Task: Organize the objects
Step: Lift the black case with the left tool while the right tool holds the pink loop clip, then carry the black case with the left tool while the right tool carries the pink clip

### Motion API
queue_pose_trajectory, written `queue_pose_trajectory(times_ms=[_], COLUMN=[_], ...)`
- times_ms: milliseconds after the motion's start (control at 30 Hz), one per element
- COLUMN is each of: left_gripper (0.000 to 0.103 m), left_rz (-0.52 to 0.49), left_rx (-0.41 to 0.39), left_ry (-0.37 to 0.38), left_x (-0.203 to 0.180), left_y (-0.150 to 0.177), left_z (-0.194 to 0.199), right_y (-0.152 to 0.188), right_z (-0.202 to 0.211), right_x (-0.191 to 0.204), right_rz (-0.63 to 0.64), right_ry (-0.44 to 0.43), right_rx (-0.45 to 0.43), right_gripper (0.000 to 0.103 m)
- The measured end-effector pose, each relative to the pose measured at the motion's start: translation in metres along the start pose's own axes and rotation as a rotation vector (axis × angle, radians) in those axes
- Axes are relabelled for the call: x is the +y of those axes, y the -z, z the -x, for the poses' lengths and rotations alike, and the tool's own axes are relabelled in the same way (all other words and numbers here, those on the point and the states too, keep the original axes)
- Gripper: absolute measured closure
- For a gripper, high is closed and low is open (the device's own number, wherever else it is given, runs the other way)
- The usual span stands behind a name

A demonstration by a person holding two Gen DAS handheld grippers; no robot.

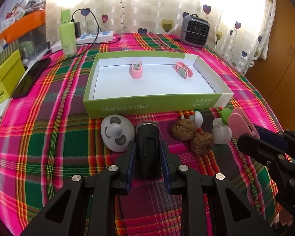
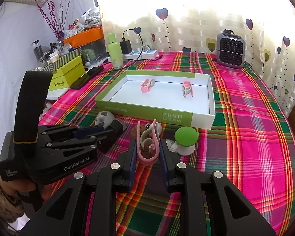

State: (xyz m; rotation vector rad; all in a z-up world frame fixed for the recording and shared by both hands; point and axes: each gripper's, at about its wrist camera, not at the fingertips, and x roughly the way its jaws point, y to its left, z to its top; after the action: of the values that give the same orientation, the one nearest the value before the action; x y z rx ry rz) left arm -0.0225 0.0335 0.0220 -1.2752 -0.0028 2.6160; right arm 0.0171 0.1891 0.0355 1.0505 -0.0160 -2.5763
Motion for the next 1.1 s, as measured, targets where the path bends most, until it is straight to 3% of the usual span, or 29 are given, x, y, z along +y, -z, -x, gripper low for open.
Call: queue_pose_trajectory(times_ms=[400,833,1100], left_gripper=[0.077,0.078,0.078], left_rz=[-0.007,-0.010,-0.016], left_rx=[0.039,0.021,-0.029], left_ry=[-0.014,-0.027,-0.023], left_x=[0.001,0.000,-0.002], left_y=[0.006,0.006,-0.001], left_z=[-0.007,-0.007,0.010], right_y=[0.002,0.003,0.002], right_z=[-0.002,-0.004,-0.006], right_x=[0.001,0.003,0.005], right_rz=[0.001,0.005,0.008], right_ry=[-0.003,-0.003,-0.010], right_rx=[0.009,0.018,0.015], right_gripper=[0.080,0.080,0.080])
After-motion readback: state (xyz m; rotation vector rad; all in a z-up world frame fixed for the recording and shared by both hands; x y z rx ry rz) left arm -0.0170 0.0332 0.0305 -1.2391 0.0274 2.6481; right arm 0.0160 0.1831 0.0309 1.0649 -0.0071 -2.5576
